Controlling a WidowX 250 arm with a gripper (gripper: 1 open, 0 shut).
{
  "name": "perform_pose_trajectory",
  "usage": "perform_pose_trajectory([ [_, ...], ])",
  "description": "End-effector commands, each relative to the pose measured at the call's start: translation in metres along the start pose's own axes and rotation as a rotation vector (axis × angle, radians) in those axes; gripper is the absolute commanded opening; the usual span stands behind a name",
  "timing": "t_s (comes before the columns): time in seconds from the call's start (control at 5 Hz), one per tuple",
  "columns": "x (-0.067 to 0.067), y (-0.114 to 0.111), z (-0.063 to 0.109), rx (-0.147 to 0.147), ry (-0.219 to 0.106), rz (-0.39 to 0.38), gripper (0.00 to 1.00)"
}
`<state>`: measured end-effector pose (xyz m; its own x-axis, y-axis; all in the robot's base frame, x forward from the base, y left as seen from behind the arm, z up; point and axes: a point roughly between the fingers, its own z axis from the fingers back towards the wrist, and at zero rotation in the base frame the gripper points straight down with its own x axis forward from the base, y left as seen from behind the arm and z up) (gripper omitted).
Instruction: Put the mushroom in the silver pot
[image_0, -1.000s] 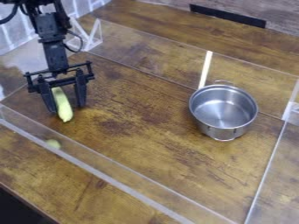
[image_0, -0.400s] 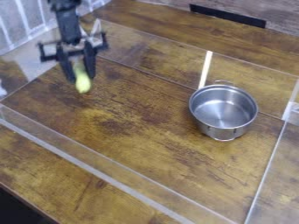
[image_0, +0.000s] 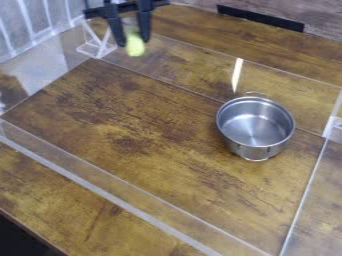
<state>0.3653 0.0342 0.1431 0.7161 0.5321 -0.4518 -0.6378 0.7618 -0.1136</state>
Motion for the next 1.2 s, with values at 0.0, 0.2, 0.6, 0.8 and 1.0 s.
perform_pose_trajectory([
  [0.0, -0.027, -0.041, -0.002, 0.011, -0.018, -0.105, 0.00],
  [0.2, -0.041, -0.071, -0.019, 0.020, 0.012, -0.144, 0.00],
  [0.6, -0.068, -0.098, -0.031, 0.032, 0.048, -0.224, 0.00],
  [0.8, -0.071, -0.104, -0.038, 0.020, 0.057, -0.246, 0.00],
  [1.0, -0.067, -0.106, -0.044, 0.011, 0.059, -0.249, 0.00],
])
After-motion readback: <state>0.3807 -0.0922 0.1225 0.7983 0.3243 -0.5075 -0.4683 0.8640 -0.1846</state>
